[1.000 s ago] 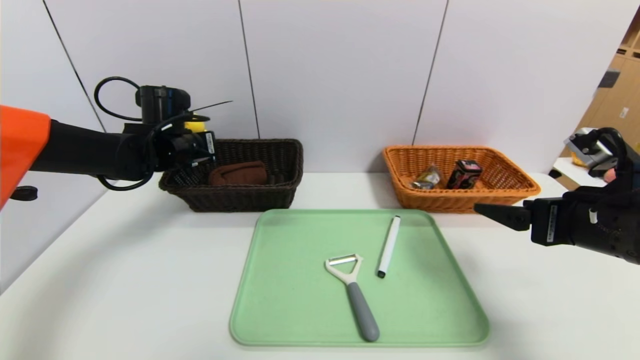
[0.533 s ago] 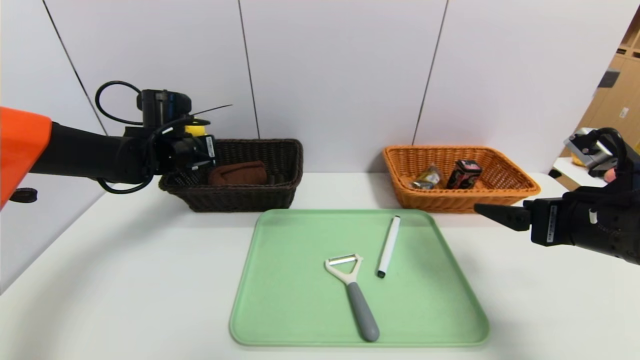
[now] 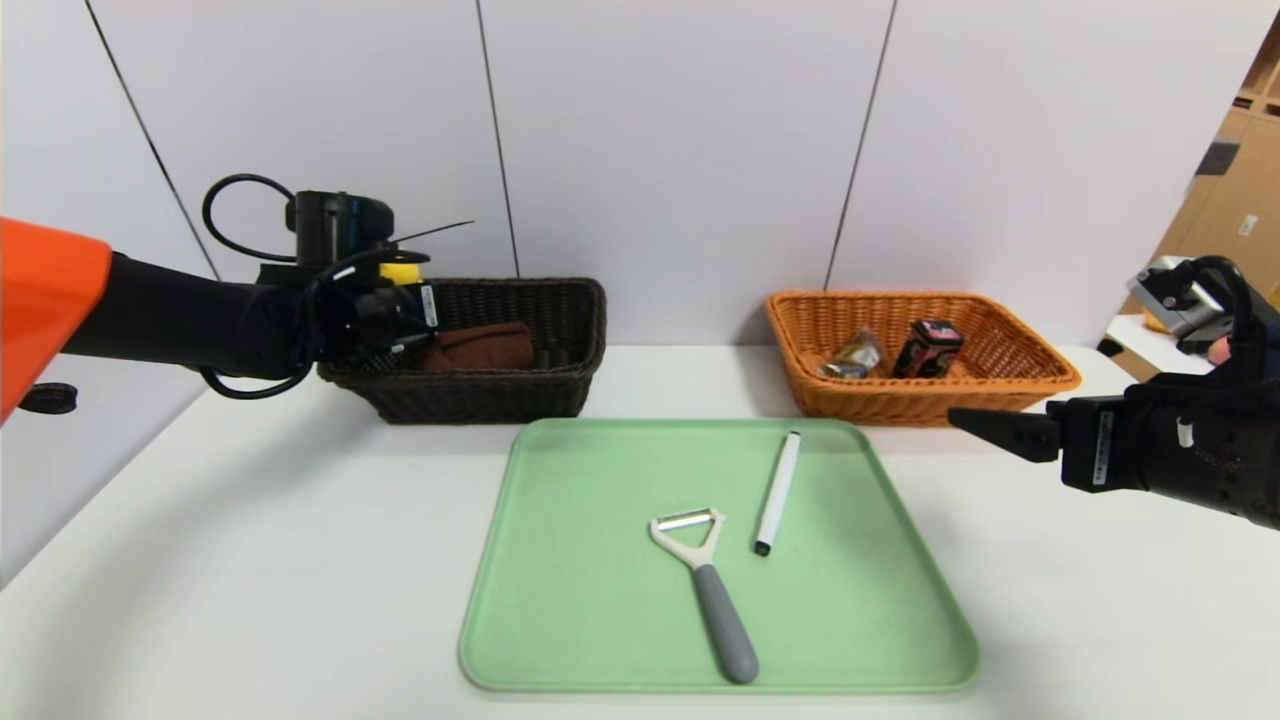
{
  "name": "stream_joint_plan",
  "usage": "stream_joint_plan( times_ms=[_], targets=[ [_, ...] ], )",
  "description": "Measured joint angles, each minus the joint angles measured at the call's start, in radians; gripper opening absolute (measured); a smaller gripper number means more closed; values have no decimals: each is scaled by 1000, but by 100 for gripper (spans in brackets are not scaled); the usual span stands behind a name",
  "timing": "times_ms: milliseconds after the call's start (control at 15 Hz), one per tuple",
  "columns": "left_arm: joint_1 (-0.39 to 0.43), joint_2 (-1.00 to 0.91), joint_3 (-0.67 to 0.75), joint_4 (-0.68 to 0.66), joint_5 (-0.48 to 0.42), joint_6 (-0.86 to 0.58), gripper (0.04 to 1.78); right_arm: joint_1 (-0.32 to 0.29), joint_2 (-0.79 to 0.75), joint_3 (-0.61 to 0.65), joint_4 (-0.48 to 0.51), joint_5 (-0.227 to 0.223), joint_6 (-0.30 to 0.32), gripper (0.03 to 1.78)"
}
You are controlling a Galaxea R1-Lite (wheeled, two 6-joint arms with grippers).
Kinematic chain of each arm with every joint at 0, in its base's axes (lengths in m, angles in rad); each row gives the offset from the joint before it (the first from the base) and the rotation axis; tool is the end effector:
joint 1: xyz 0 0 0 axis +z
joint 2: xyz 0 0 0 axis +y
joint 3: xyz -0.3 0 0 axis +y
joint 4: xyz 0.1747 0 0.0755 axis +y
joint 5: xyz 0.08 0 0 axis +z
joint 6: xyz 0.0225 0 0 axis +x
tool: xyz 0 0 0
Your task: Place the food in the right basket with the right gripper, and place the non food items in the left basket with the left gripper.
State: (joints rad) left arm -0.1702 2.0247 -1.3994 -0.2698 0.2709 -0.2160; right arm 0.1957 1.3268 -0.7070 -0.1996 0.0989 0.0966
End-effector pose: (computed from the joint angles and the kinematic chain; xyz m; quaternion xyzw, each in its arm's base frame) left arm 0.4078 -0.0640 0.1932 -0.0675 0.1662 0.0678 0.9814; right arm 0.2027 0.0424 0.2093 0.0366 0.2150 0.1333 0.9668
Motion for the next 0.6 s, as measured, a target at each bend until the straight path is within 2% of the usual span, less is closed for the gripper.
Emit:
stream_joint_plan(
  times_ms=[333,600],
  targets=[
    [0,-4,-2,-5,-1,-1,118,0,-1,0,0,-1,0,171],
    [-3,-51,1,6,-1,-2,139,0,-2,-24,1,-5,4,171]
  ],
)
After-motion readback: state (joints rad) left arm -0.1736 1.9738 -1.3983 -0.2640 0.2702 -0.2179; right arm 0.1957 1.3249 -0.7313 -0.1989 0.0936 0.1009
